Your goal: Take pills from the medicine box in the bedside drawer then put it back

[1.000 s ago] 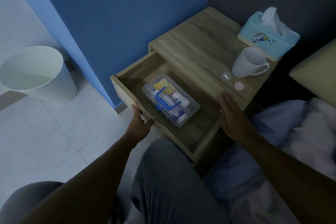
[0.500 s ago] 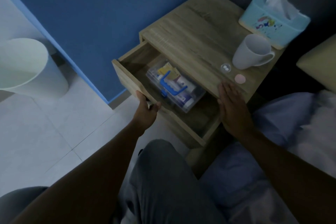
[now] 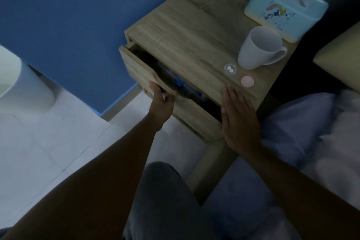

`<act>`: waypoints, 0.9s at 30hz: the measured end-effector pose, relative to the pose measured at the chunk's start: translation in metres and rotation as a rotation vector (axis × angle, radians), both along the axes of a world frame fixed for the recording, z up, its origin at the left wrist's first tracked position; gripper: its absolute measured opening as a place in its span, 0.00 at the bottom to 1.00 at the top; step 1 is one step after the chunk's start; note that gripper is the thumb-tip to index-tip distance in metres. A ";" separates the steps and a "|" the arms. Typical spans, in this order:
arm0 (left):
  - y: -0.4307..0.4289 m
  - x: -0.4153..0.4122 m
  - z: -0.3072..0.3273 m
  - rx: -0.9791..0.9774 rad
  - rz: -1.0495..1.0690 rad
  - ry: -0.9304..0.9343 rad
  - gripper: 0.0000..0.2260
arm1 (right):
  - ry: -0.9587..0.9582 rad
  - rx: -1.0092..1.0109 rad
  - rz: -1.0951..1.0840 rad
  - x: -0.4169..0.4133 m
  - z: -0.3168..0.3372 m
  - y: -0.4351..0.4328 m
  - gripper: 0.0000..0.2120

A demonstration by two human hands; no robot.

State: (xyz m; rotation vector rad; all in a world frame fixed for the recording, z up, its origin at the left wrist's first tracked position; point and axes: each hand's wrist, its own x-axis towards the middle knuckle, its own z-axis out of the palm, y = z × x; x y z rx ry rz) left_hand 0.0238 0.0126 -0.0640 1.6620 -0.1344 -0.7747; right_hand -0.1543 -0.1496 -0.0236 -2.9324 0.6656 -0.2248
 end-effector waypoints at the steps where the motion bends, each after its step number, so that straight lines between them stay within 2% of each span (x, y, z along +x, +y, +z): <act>1: -0.006 0.001 0.000 0.006 0.005 -0.006 0.41 | -0.001 -0.006 -0.002 0.000 0.000 0.000 0.26; 10: -0.043 0.009 -0.001 0.000 0.055 -0.038 0.41 | -0.043 -0.019 0.004 -0.001 -0.002 0.000 0.25; 16: -0.052 0.020 0.003 0.088 0.004 -0.011 0.44 | -0.035 0.024 -0.005 0.001 0.000 0.000 0.26; 19: -0.054 0.023 0.013 0.140 -0.006 0.001 0.43 | -0.019 0.067 0.006 0.001 0.006 0.000 0.26; 23: -0.042 0.024 0.030 0.292 -0.149 -0.076 0.34 | 0.054 0.129 0.014 0.002 0.016 0.002 0.27; 27: -0.022 0.008 0.062 0.378 -0.316 -0.168 0.35 | 0.148 0.199 0.047 0.005 0.027 0.000 0.28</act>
